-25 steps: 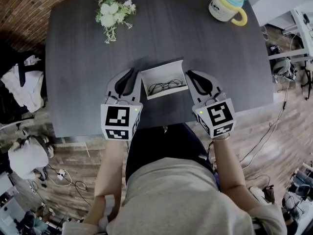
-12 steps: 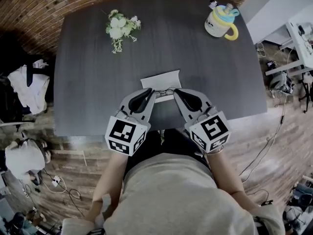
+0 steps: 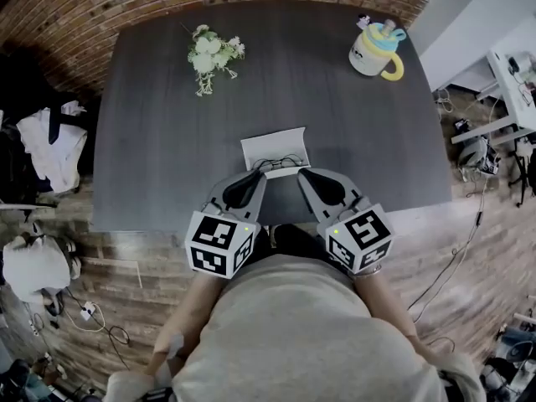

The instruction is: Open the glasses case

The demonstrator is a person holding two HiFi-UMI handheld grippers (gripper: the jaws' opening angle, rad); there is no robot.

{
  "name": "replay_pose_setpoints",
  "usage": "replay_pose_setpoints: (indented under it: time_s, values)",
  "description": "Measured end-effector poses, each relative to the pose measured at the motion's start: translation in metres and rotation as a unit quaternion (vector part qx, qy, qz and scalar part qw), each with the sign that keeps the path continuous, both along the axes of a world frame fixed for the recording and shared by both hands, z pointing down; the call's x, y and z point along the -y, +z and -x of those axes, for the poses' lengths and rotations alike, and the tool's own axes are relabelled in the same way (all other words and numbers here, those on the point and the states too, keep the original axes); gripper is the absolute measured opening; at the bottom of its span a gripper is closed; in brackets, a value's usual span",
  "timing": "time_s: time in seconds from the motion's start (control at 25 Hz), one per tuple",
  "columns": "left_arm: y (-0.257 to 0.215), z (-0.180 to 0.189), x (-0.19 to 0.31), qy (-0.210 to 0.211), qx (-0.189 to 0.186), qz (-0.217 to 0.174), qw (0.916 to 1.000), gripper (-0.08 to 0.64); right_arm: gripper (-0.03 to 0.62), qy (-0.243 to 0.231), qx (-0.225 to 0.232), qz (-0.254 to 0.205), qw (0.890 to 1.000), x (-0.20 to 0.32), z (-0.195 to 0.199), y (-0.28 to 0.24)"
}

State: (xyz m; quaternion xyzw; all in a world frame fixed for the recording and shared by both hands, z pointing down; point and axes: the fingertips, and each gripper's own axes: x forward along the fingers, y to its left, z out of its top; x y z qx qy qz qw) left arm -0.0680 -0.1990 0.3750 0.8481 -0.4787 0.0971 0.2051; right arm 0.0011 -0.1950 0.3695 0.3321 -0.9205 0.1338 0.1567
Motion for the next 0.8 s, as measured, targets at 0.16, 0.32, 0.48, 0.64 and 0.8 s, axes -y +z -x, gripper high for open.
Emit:
replay_pose_setpoints:
  time_s: [0.16, 0.32, 0.48, 0.64, 0.8]
  values:
    - [0.002, 0.001, -0.002, -0.004, 0.002, 0.004, 1.0000, 0.038, 0.005, -0.008, 0.000, 0.012, 1.000, -0.007, 0.002, 0.006]
    - [0.005, 0.000, -0.004, -0.001, 0.003, 0.012, 0.9999, 0.038, 0.005, -0.016, 0.000, 0.021, 1.000, -0.011, 0.008, 0.009]
    - [0.009, -0.004, -0.008, 0.009, 0.004, 0.021, 0.9997, 0.038, 0.005, -0.024, 0.003, 0.028, 0.999, -0.013, 0.012, 0.016]
    - [0.010, -0.008, -0.011, 0.017, 0.007, 0.022, 0.9996, 0.038, 0.005, -0.023, 0.006, 0.029, 0.999, -0.013, 0.013, 0.016]
    - [0.011, -0.010, -0.012, 0.018, 0.009, 0.021, 0.9996, 0.038, 0.005, -0.019, 0.008, 0.030, 0.999, -0.013, 0.010, 0.017]
